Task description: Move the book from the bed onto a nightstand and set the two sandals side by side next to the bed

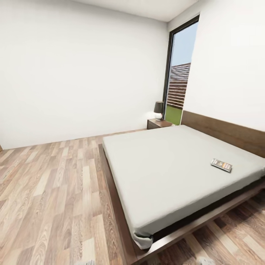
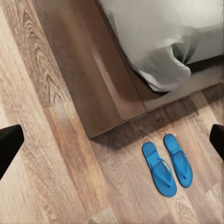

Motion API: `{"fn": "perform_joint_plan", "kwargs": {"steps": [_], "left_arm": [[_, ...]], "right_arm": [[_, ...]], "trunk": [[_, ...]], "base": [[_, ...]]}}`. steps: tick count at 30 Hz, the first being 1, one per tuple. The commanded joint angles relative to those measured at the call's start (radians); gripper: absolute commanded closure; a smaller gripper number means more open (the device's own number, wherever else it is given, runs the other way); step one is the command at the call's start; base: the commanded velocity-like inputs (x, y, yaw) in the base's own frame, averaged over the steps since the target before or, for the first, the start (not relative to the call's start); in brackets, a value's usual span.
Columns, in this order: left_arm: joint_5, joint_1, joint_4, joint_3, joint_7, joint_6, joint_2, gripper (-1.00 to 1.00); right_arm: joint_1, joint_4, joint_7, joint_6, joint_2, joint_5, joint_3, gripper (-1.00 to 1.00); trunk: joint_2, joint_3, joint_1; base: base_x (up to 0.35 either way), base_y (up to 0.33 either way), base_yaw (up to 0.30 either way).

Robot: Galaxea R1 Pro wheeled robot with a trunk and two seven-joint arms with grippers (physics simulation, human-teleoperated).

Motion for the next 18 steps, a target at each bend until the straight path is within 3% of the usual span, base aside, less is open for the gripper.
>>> {"fn": "perform_joint_plan", "kwargs": {"steps": [1,18], "left_arm": [[0.002,-0.001,0.001,0.008,-0.009,0.001,0.0,-1.0],[0.002,-0.001,0.001,0.007,-0.009,0.001,-0.001,-1.0]], "right_arm": [[-0.001,0.001,0.004,0.003,0.0,-0.007,-0.001,-1.0],[-0.001,0.001,0.002,0.003,0.0,-0.008,-0.002,-1.0]], "trunk": [[-0.001,-0.001,0.0],[-0.001,-0.001,0.0]], "base": [[0.0,0.0,-0.299],[0.0,0.0,-0.3]]}}
